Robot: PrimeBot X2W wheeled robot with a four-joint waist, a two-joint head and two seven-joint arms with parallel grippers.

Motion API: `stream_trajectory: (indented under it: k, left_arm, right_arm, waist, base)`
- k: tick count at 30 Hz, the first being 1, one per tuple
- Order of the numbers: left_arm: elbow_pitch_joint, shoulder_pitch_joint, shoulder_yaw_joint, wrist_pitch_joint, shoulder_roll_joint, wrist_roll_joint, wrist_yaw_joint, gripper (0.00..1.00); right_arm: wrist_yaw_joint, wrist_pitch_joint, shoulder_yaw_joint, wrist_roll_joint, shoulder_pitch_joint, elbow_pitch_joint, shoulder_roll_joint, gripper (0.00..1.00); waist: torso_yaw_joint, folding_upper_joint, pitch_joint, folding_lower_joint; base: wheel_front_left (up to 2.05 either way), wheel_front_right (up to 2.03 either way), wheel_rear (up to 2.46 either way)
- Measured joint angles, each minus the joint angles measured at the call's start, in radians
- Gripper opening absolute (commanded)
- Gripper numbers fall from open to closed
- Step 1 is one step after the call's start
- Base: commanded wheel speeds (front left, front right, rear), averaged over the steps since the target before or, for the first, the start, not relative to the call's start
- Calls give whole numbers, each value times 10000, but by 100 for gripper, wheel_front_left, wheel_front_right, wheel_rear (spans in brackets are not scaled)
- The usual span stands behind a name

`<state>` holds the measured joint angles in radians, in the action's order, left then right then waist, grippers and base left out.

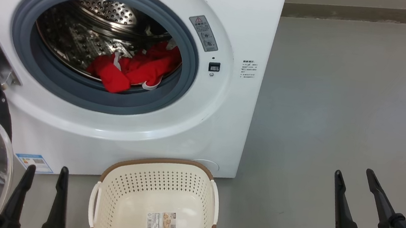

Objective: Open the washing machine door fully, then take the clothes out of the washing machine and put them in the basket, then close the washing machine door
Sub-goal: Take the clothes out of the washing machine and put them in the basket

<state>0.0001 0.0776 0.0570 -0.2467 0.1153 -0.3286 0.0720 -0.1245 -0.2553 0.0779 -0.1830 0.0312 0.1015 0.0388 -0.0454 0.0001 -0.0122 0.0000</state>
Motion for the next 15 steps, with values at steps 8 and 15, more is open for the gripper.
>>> stream_trajectory:
  k: [8,15]
  left_arm:
    - [-35,0,-6,-13,-6,0,-15,100]
    - [-29,2,-102,-13,-8,0,-69,100]
  right_arm:
    - [0,0,-44,0,1,-2,0,100]
    - [0,0,-111,0,2,-2,0,100]
  waist:
    - [28,0,68,0]
    - [76,0,93,0]
  base:
    - [0,0,0]
    - [0,0,0]
